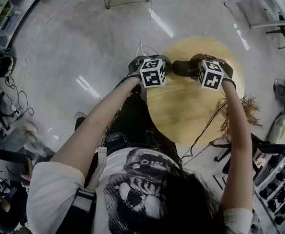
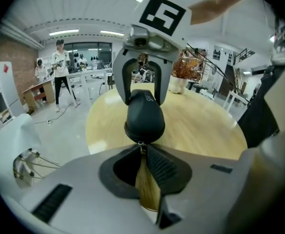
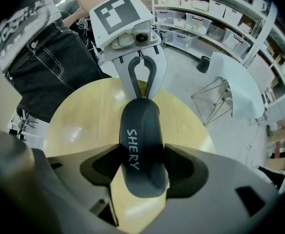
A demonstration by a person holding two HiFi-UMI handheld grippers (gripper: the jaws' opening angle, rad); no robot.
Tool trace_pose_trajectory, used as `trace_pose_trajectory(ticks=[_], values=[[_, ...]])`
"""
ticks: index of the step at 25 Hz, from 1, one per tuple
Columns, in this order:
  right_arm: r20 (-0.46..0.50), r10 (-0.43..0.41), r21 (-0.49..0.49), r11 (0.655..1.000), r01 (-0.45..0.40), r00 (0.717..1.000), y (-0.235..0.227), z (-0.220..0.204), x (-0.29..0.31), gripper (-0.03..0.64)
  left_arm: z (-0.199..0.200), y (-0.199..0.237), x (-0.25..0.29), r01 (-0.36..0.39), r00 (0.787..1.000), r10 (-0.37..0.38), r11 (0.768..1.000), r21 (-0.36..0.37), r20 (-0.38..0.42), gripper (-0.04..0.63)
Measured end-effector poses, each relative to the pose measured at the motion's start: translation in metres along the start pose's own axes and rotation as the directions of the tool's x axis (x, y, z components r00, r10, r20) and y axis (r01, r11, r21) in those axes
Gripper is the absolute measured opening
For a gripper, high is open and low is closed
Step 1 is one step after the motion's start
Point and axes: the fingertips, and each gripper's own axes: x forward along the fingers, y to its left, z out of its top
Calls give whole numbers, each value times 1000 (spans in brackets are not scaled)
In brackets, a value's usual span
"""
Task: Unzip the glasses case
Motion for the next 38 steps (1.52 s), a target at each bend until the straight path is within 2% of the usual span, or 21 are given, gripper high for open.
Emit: trace_pose_trajectory(ticks=[1, 5, 9, 14, 16, 21, 27, 33, 38], values=[[4, 2, 11, 1000, -2, 1000, 0, 0, 0, 281, -1, 0, 0, -3, 1000, 3, 1000, -17, 2, 21], [37, 34, 81, 996, -37, 999, 5, 0, 2, 281, -3, -2, -2, -34, 999, 33, 999, -26, -13, 12], [107, 90, 237, 965, -113, 990, 15, 8, 4, 281, -7, -6, -6, -48, 999, 48, 997, -61, -10, 12], [144, 37, 352, 932, -86, 989, 21, 7, 5, 281, -6, -24, -7, -45, 999, 47, 992, -120, 14, 12], [171, 11, 413, 907, -82, 985, 24, 8, 6, 281, -6, -29, -7, -59, 998, 62, 988, -145, 20, 12], [263, -66, 605, 789, -112, 963, 31, 14, 7, 281, -7, -30, -11, -94, 993, 107, 968, -235, 43, 12], [304, -138, 751, 643, -148, 943, 39, 22, 9, 281, -6, -40, -12, -115, 990, 134, 957, -266, 51, 12], [319, -209, 859, 476, -189, 924, 41, 26, 8, 281, 0, -48, -10, -132, 986, 155, 948, -288, 59, 12], [348, -237, 899, 359, -251, 907, 43, 29, 8, 281, 2, -51, -13, -150, 979, 185, 933, -327, 80, 12]])
